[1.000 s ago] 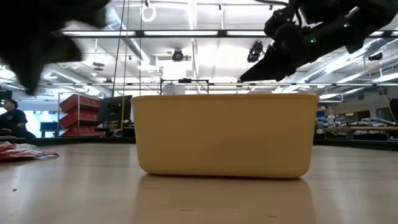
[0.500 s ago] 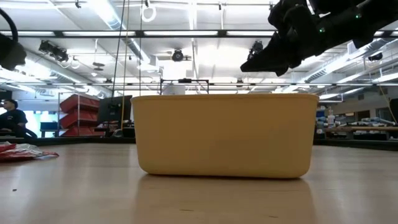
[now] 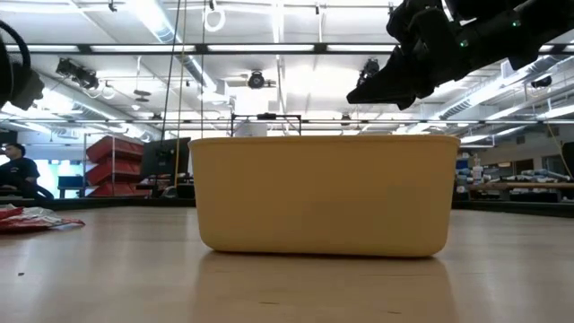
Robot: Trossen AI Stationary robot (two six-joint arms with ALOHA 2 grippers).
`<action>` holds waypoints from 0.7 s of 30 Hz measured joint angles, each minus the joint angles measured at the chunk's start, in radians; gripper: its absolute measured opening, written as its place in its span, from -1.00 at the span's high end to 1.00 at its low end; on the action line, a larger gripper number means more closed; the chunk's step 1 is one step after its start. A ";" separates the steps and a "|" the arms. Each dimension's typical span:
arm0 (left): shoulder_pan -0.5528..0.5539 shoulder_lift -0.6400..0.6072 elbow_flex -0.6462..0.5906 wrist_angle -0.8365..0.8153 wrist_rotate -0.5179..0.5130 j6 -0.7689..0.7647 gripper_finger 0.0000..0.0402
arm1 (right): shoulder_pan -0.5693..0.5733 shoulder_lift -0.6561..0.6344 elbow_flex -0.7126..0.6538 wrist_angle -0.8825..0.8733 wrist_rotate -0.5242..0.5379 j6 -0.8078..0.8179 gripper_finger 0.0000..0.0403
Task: Sort candy
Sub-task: Put the yellow candy into the yellow bin
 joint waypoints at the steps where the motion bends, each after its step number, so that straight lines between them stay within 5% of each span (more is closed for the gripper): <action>1: 0.000 0.013 0.000 -0.001 0.001 0.000 0.03 | 0.000 0.000 0.000 0.000 0.000 0.000 0.98; 13: 0.000 0.132 0.004 -0.001 0.006 0.011 0.04 | 0.000 0.000 0.000 -0.008 0.000 -0.002 0.97; 21: 0.000 0.130 0.063 -0.024 0.016 0.066 0.60 | 0.000 0.000 0.000 -0.008 0.000 -0.003 1.00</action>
